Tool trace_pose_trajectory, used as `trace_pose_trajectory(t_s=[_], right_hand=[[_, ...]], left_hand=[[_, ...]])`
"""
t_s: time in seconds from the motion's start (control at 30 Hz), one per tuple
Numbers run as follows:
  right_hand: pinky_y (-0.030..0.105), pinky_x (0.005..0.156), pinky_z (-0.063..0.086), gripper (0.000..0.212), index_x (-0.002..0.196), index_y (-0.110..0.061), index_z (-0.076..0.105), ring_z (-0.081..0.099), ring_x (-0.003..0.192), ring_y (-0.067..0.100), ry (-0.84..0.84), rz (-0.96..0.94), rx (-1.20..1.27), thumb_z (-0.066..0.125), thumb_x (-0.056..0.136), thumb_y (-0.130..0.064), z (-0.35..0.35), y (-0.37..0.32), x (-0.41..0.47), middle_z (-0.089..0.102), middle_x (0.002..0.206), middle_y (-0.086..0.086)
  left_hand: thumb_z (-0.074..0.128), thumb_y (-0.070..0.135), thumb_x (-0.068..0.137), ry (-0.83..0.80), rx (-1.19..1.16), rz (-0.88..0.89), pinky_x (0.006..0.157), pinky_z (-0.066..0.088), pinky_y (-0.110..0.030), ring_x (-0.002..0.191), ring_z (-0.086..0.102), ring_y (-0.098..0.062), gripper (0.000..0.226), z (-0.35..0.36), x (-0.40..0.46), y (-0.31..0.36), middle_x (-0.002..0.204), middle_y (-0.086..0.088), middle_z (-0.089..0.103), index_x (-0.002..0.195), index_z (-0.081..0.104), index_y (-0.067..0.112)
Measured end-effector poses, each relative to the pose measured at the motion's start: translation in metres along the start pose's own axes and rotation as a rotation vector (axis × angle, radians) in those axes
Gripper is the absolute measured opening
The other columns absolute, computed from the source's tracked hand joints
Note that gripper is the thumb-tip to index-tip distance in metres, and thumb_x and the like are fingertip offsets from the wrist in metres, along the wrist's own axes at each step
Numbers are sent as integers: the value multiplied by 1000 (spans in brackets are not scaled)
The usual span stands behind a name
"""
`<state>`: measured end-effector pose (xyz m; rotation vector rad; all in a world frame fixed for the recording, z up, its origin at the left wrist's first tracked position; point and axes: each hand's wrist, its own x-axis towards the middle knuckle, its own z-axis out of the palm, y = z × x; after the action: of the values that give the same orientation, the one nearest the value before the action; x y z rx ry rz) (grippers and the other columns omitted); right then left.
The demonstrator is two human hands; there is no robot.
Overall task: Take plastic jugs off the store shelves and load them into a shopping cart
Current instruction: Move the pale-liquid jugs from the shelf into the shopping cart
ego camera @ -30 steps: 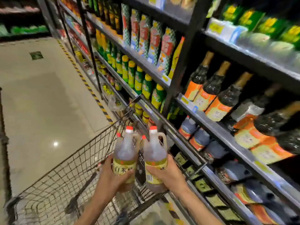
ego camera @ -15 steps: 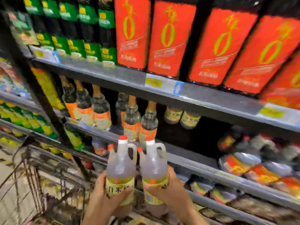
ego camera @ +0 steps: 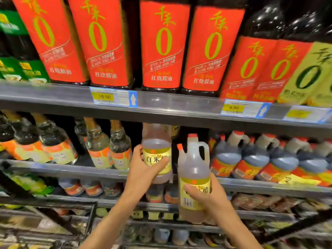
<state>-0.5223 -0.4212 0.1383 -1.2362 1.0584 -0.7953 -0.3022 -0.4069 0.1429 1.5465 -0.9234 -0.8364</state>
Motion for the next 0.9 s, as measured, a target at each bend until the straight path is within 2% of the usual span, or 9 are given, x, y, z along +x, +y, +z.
trace_pose_trajectory(t_s=[0.1, 0.23, 0.3, 0.47, 0.53, 0.6, 0.67, 0.77, 0.9], right_hand=[[30, 76, 61, 88, 135, -28, 53, 75, 102, 17, 28, -20, -25, 93, 58, -41, -1, -1, 3, 76, 114, 0], [19, 72, 59, 79, 135, -31, 51, 72, 100, 4, 61, -69, -99, 94, 68, -33, 0, -7, 9, 72, 118, -7], [19, 72, 59, 74, 136, -32, 50, 72, 100, 2, 61, -71, -126, 88, 73, -33, 3, -11, 13, 71, 120, -9], [27, 80, 60, 68, 134, -35, 50, 72, 102, 4, 70, -109, -131, 87, 77, -31, 9, -22, 27, 72, 119, -10], [31, 85, 60, 64, 132, -36, 53, 72, 104, 5, 64, -111, -132, 87, 78, -33, 13, -26, 33, 73, 117, -12], [35, 88, 61, 58, 129, -33, 57, 73, 103, 8, 54, -95, -115, 86, 79, -36, 16, -28, 41, 75, 115, -10], [43, 93, 60, 57, 128, -28, 59, 74, 103, 11, 60, -82, -105, 86, 78, -38, 20, -31, 50, 76, 114, -7], [41, 92, 61, 61, 132, -22, 59, 74, 103, 12, 93, -147, -153, 88, 79, -32, 24, -31, 68, 76, 114, -3], [23, 84, 59, 72, 137, -23, 53, 71, 100, 3, 208, -260, -211, 90, 76, -24, 30, -24, 93, 73, 114, -9]], left_hand=[[92, 37, 64, 89, 49, 55, 82, 56, -31, 95, 69, -8, 76, 11, 35, 4, 102, 14, 69, 124, 46, 36], [89, 9, 67, 126, 98, 92, 61, 48, -6, 87, 65, -3, 82, 21, 64, -4, 96, 14, 65, 133, 43, 26], [85, 4, 72, 141, 115, 124, 66, 47, -3, 95, 68, -12, 81, 24, 77, -18, 107, 4, 67, 138, 41, 19], [70, -4, 82, 153, 242, 90, 86, 44, -22, 117, 58, -29, 76, 25, 100, -34, 128, -12, 57, 148, 33, 9], [74, 11, 88, 142, 358, 26, 91, 39, -28, 120, 53, -29, 68, 27, 109, -30, 124, -7, 50, 145, 39, 22], [68, 22, 96, 197, 338, 62, 91, 36, -30, 110, 47, -21, 33, 30, 118, -28, 115, 1, 49, 118, 48, 36], [49, 28, 107, 341, 187, 51, 91, 42, -29, 107, 53, -18, 5, 36, 128, -37, 104, 2, 59, 106, 53, 29], [65, 30, 98, 212, 305, 144, 102, 43, -22, 124, 53, -15, 55, 32, 115, -45, 134, 5, 56, 146, 41, 20], [78, 18, 86, 220, 126, 127, 107, 44, -29, 132, 52, -26, 83, 34, 108, -50, 148, -13, 50, 154, 30, 13]])
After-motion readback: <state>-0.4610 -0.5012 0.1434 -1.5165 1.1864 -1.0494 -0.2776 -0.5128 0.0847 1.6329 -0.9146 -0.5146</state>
